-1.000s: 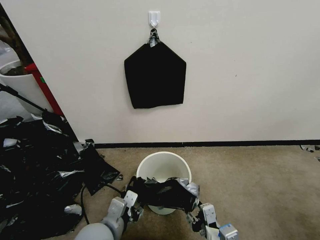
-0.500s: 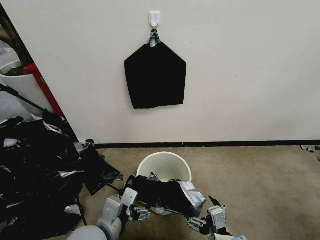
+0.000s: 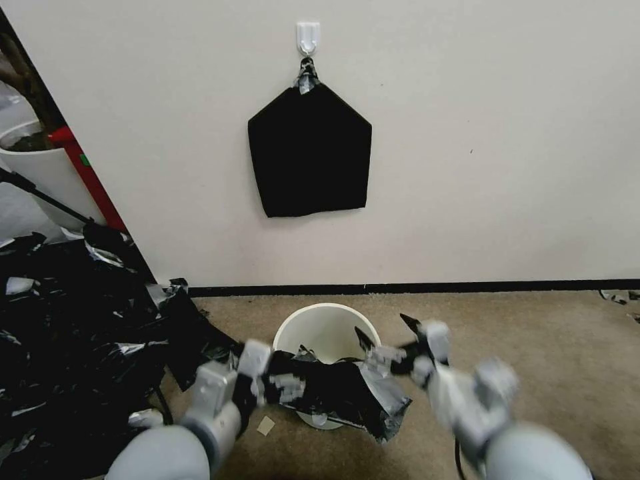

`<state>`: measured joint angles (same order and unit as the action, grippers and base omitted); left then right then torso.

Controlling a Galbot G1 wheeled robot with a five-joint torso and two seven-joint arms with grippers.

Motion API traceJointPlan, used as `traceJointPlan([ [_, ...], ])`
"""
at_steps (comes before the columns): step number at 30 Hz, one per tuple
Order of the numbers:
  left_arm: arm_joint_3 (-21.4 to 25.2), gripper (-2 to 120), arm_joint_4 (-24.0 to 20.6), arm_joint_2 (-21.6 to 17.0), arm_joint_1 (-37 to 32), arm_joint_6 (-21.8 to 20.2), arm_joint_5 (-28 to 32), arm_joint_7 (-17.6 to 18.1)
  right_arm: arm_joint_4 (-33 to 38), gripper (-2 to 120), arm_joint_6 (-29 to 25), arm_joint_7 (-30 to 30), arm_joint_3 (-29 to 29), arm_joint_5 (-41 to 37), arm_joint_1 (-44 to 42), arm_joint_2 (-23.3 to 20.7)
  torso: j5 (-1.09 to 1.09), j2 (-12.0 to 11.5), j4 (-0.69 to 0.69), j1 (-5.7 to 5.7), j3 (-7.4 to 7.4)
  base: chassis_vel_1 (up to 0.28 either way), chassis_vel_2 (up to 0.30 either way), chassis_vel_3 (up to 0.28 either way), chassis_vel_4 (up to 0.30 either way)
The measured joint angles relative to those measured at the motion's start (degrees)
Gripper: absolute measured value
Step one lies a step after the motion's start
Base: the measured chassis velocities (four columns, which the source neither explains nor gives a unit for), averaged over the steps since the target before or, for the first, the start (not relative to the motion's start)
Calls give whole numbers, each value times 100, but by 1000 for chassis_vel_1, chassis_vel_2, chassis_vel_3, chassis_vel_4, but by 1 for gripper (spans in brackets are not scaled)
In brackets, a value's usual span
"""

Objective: Place a trash bag onto the trash bin.

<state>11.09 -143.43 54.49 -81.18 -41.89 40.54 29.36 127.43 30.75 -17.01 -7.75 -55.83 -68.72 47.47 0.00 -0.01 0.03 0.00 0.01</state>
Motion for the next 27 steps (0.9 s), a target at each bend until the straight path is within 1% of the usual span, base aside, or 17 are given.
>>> traceJointPlan([
  [1, 136, 100, 91, 245, 123, 29, -54, -61, -482, 100, 424, 666, 178, 185, 517, 162, 2, 0, -1, 0, 0, 0, 0, 0, 0],
  [3, 425, 100, 311, 656, 254, 132, -238, -210, -1072, 100, 756, 1298, 434, 669, 981, 328, -2, 0, -2, 0, 1, 0, 0, 0, 0],
  [4, 425, 100, 311, 656, 254, 132, -238, -210, -1072, 100, 756, 1298, 434, 669, 981, 328, -2, 0, -2, 0, 1, 0, 0, 0, 0],
  [6, 804, 100, 526, 1070, 339, 286, -474, -365, -1780, 100, 971, 1781, 726, 1387, 1438, 564, 0, 0, -3, 0, 1, 0, 0, 0, 0],
  [8, 905, 100, 567, 1152, 354, 329, -507, -394, -1936, 100, 981, 1871, 786, 1560, 1534, 620, 2, 0, -3, 0, 0, 0, 0, 0, 0],
  [10, 1328, 100, 718, 1414, 411, 465, -555, -447, -2532, 100, 875, 2195, 967, 2304, 1846, 886, 0, 0, -2, 0, 0, 0, 0, 0, 0],
  [12, 1403, 100, 741, 1440, 416, 488, -553, -451, -2656, 100, 864, 2255, 987, 2431, 1902, 947, 0, 0, -2, 0, 0, 0, 0, 0, 0],
  [14, 1657, 100, 842, 1472, 438, 585, -525, -457, -2937, 97, 965, 2411, 1077, 2717, 2031, 1092, 0, 0, -2, 0, 0, 0, 0, 0, 0],
  [15, 1657, 100, 842, 1472, 438, 585, -525, -457, -2937, 97, 965, 2411, 1077, 2717, 2031, 1092, 0, 0, -2, 0, 0, 0, 0, 0, 0],
  [16, 1706, 100, 868, 1464, 446, 619, -520, -457, -2976, 94, 984, 2460, 1110, 2778, 2046, 1111, -1, 0, -2, 0, 0, 0, 0, 0, 0],
  [17, 1776, 100, 915, 1441, 457, 674, -514, -457, -3011, 87, 997, 2500, 1157, 2834, 2059, 1133, -1, 0, -3, 0, -1, 0, 0, 0, 0],
  [19, 1824, 100, 965, 1416, 452, 751, -514, -442, -3048, 81, 1001, 2529, 1202, 2880, 2070, 1160, 0, 0, -3, 0, -1, 0, 0, 0, 0],
  [20, 1824, 100, 965, 1416, 452, 751, -514, -442, -3048, 81, 1001, 2529, 1202, 2880, 2070, 1160, 0, 0, -3, 0, -1, 0, 0, 0, 0],
  [22, 1824, 100, 1011, 1411, 369, 861, -533, -394, -3133, 68, 1001, 2542, 1251, 2919, 2077, 1205, 0, 0, -3, 0, -1, 0, 0, 0, 0],
  [24, 1814, 100, 1013, 1420, 332, 880, -536, -379, -3155, 65, 1000, 2538, 1258, 2920, 2073, 1216, -1, 0, -2, 0, -1, 0, 0, 0, 0],
  [26, 1805, 100, 1013, 1437, 285, 911, -541, -342, -3146, 54, 997, 2332, 1263, 2817, 2017, 1220, -1, 0, -2, 0, -1, 0, 0, 0, 0],
  [27, 1805, 100, 1013, 1438, 283, 916, -542, -332, -3123, 53, 996, 2237, 1267, 2750, 1994, 1217, -1, 0, -3, 0, -1, 0, 0, 0, 0],
])
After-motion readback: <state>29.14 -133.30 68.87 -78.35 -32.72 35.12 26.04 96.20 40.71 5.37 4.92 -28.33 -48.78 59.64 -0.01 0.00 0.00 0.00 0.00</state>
